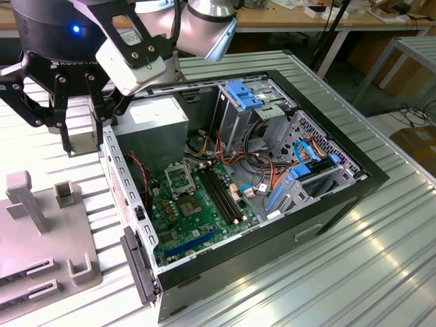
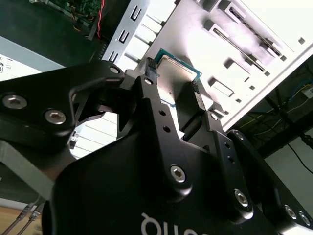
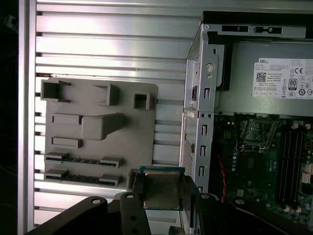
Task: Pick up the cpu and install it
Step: 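Pick up the cpu and move it towards the insertion slot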
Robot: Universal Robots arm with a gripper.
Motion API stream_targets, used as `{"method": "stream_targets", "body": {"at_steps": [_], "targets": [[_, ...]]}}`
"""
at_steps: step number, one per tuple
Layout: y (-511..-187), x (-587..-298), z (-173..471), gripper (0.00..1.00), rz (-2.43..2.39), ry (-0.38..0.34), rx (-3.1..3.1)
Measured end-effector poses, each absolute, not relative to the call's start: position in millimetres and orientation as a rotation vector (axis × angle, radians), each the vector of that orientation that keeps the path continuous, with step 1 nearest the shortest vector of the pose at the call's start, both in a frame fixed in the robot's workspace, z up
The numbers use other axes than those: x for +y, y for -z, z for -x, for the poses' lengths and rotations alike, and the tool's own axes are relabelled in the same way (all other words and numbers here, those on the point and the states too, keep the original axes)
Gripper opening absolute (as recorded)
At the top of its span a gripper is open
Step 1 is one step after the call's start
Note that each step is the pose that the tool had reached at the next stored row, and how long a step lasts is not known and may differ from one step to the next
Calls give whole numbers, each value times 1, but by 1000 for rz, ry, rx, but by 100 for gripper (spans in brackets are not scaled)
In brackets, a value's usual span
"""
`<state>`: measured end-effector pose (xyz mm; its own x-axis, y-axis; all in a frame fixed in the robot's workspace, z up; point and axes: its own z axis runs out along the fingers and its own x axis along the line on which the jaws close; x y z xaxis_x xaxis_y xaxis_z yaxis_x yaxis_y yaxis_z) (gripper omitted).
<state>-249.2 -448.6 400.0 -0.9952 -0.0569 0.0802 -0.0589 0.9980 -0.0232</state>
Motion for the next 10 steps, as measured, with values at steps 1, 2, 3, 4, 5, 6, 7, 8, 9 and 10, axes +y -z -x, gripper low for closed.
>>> {"method": "stream_targets", "body": {"at_steps": [1, 2, 3, 4, 5, 6, 7, 8, 9, 10], "targets": [[-400, -449, 248, 41, -89, -39, -3060], [-400, -449, 246, 41, -89, -39, -3060], [-400, -449, 244, 41, -89, -39, -3060], [-400, -449, 243, 41, -89, -39, -3061], [-400, -449, 241, 41, -89, -39, -3060], [-400, -449, 239, 41, -89, -39, -3060], [-400, -449, 238, 41, -89, -39, -3061], [-400, -449, 236, 41, -89, -39, -3061], [-400, -449, 235, 41, -89, -39, -3060], [-400, -449, 234, 41, -89, -39, -3061]]}}
